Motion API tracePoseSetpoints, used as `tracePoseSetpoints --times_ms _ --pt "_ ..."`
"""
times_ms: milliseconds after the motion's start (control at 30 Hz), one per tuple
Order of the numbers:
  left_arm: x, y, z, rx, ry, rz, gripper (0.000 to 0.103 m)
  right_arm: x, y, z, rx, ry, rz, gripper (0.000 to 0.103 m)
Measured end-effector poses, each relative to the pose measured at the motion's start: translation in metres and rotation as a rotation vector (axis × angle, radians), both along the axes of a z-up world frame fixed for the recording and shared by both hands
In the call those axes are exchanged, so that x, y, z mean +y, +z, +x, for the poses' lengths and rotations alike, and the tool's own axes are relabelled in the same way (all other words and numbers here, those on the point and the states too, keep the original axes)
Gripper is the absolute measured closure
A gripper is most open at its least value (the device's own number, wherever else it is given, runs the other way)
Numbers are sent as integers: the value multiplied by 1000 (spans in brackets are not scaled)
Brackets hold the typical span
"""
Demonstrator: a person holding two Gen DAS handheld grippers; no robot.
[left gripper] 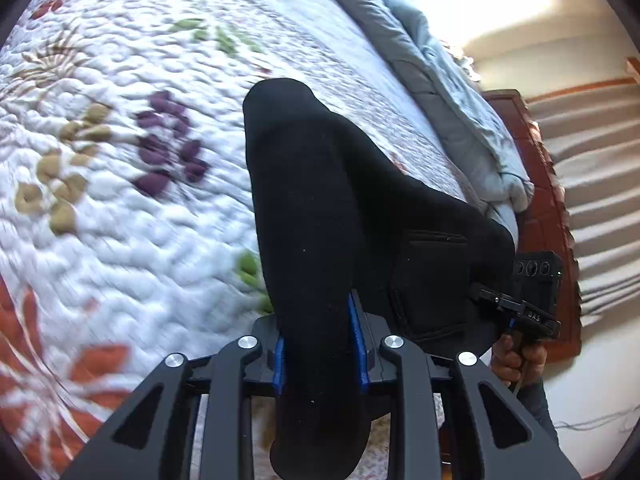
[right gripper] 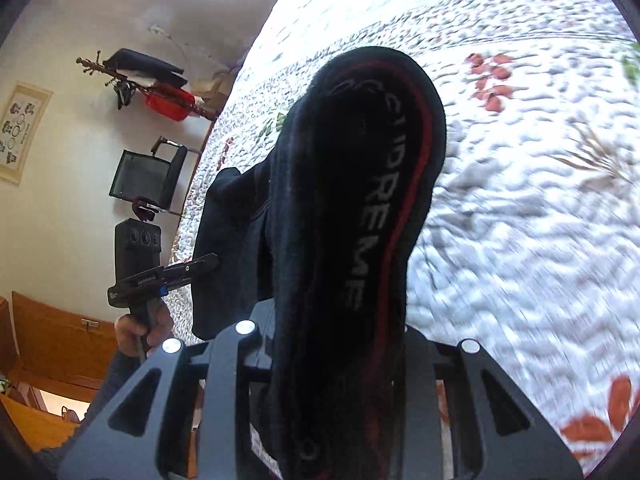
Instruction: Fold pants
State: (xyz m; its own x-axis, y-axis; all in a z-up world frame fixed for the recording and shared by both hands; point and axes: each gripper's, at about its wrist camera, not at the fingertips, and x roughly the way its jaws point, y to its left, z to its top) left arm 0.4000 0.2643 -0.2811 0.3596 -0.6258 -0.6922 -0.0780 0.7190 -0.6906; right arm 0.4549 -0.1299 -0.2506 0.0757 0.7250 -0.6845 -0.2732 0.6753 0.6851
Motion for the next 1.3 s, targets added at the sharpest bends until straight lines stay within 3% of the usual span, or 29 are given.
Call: tracePoseSetpoints --times_ms 233,333,367,433,467,533,600,667,733,833,900,933,967,1033,1100,1133,1233,1300 --pt "16 -51 19 87 19 -15 74 16 -58 29 101 -36 -12 73" --pt "22 -66 17 100 46 -107 65 6 -73 31 138 -63 26 61" --pt "25 -68 17 103 57 -140 64 3 -73 31 145 -71 41 50" --pt "30 -63 13 93 76 -142 60 -12 -64 31 134 -112 63 44" --pt "36 -56 12 72 93 -109 52 -23 -53 32 103 -143 74 44" --pt "49 -28 6 -4 159 13 47 -50 -27 34 17 -235 76 49" --pt "55 -4 3 -91 185 40 47 -53 0 37 -66 -243 97 61" --pt "51 15 10 -177 176 3 45 -42 20 43 -101 -215 140 64" --pt "44 22 23 -233 128 -63 41 -20 21 54 -85 -167 166 66" --pt "24 0 60 -198 86 -223 41 3 -12 74 11 -143 169 67" --pt "15 -24 84 -128 95 -235 41 9 -41 85 68 -173 148 87" --pt "11 -35 93 -88 107 -229 46 5 -57 91 92 -200 124 94" --pt "14 -43 96 -66 121 -217 58 1 -69 95 118 -222 121 103" --pt "20 -56 101 -32 155 -250 68 -10 -85 97 150 -230 164 103" --pt "30 -60 99 -22 173 -295 68 -12 -85 96 154 -222 180 103" --pt "34 -58 94 -24 174 -299 65 -12 -80 95 144 -213 181 103" --pt "47 -30 63 -99 184 -283 33 -27 -50 79 74 -213 265 84" --pt "52 -6 25 -192 171 -305 29 -35 -27 57 31 -195 358 83"
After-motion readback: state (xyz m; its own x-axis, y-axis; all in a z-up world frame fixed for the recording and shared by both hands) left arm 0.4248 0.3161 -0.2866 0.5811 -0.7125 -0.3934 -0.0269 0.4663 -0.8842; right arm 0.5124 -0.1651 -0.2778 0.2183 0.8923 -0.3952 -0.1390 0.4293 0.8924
